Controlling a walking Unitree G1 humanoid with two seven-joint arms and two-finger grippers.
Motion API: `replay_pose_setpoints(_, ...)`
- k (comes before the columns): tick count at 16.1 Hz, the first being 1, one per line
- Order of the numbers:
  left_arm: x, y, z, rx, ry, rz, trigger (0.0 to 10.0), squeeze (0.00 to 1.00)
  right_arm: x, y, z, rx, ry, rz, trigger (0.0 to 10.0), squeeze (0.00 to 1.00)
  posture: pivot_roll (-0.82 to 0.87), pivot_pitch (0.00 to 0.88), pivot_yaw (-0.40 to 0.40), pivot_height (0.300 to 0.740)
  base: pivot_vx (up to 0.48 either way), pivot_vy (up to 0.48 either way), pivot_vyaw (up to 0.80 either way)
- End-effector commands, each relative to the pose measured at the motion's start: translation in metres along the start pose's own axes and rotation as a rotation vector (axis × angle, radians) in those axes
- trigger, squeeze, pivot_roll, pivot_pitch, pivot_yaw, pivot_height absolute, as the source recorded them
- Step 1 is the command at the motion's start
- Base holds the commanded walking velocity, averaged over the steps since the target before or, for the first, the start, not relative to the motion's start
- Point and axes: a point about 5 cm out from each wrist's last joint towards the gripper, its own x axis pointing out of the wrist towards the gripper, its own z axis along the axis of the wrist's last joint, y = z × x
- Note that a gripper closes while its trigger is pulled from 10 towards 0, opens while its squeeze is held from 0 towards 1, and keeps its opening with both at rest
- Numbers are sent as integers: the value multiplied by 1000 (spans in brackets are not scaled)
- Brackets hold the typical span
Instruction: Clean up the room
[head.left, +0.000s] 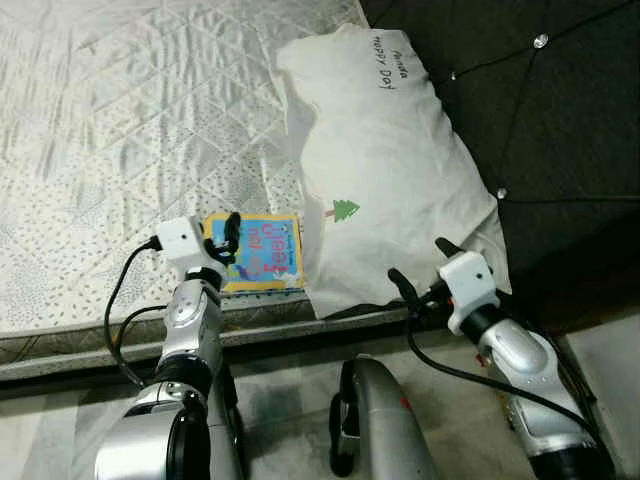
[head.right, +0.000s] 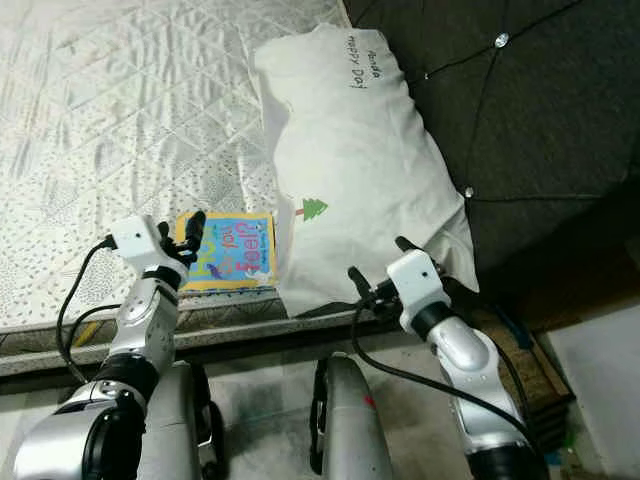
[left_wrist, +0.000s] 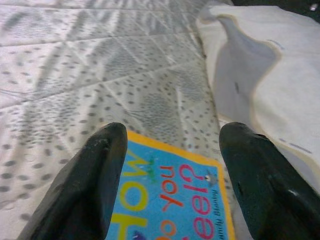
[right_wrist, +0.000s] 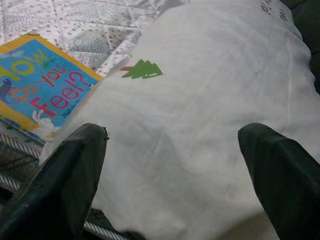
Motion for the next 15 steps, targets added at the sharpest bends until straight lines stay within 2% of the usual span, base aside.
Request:
replay_pose_setpoints(1, -3, 4, -2, 2, 1, 20, 10000, 1000, -2, 2, -5, 2, 14, 0, 10000, 0, -178, 172, -76, 638, 0, 0, 0)
replay_pose_setpoints(7, -6, 6, 13, 15, -69, 8, 10000, 1000, 9, 6, -5, 21, -12, -3, 10000, 0, -128, 134, -57, 638, 0, 0, 0)
replay_pose_setpoints(8, -9, 10, 18, -50, -81, 49, 10000, 1000, 20, 9, -1, 51, -32, 2, 10000, 0, -88, 117, -62, 638, 0, 0, 0)
replay_pose_setpoints(10, -12, 13, 29, 58, -104, -9, 10000, 1000, 32, 16, 3, 74, -51, 21, 10000, 0, -59, 110, -65, 638, 0, 0, 0)
replay_pose_setpoints(11, -19, 22, 34, 120, -93, -15, 10000, 1000, 39, 19, 3, 114, -49, 17, 10000, 0, -36, 104, -60, 638, 0, 0, 0)
replay_pose_setpoints(12, -21, 25, 34, 127, -85, -7, 10000, 1000, 41, 19, 3, 126, -44, 14, 10000, 0, -33, 104, -59, 638, 0, 0, 0)
replay_pose_setpoints(13, -31, 31, 31, 118, -56, 7, 10000, 1000, 43, 22, -5, 174, -11, 10, 10000, 0, -21, 105, -42, 638, 0, 0, 0)
replay_pose_setpoints(14, -35, 32, 30, 120, -49, 5, 10000, 1000, 44, 22, -8, 190, 2, 9, 10000, 0, -17, 104, -40, 638, 0, 0, 0)
replay_pose_setpoints(15, -51, 36, 19, 164, -7, 6, 10000, 1000, 46, 21, -14, 258, 21, -21, 10000, 0, -7, 82, -22, 638, 0, 0, 0)
